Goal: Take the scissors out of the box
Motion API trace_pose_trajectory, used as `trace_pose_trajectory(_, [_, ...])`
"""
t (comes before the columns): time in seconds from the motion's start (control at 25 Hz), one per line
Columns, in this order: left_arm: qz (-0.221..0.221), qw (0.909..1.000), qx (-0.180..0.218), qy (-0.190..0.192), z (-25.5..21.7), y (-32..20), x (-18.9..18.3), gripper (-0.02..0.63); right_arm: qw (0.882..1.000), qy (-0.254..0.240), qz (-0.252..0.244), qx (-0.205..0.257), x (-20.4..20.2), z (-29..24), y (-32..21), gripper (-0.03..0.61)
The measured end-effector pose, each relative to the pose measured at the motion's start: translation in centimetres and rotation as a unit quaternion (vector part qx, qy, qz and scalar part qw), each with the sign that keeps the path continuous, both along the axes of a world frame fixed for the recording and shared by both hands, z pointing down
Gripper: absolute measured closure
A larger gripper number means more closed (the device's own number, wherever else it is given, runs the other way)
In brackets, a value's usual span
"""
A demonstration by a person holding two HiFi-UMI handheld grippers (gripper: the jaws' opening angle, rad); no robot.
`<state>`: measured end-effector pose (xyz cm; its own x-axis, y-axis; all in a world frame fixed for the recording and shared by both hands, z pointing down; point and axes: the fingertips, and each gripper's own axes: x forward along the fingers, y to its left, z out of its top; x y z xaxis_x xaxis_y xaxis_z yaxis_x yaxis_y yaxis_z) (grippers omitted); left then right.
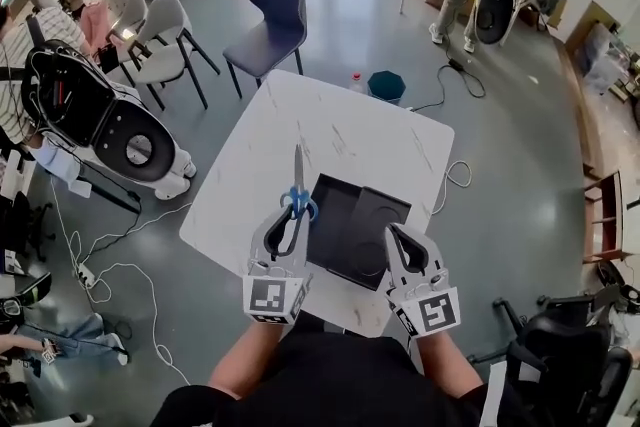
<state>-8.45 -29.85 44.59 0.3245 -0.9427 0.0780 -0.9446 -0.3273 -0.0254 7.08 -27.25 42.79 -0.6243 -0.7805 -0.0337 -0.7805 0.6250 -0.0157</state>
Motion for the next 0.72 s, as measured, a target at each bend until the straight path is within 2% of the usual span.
trace_pose_trajectory(0.12, [0.009, 0.9992, 0.035, 0.016, -2.1, 0.8, 0.2, 0.526, 1.0, -0.002, 0.016, 0.009, 0.7, -0.6, 0.0, 0.571])
trace_pose_trajectory(0.36, [0.025, 0.9988, 0.039, 0.016, -4.1, 2.0, 0.6, 0.526, 0.998, -0.003, 0.049, 0.027, 1.3, -1.6, 0.5, 0.571])
trace_pose_trajectory(0.72, [0.036, 0.9983, 0.038, 0.027, -4.2, 2.4, 0.8, 0.525, 0.997, 0.018, 0.066, 0.032, 1.6, -1.9, 0.5, 0.571])
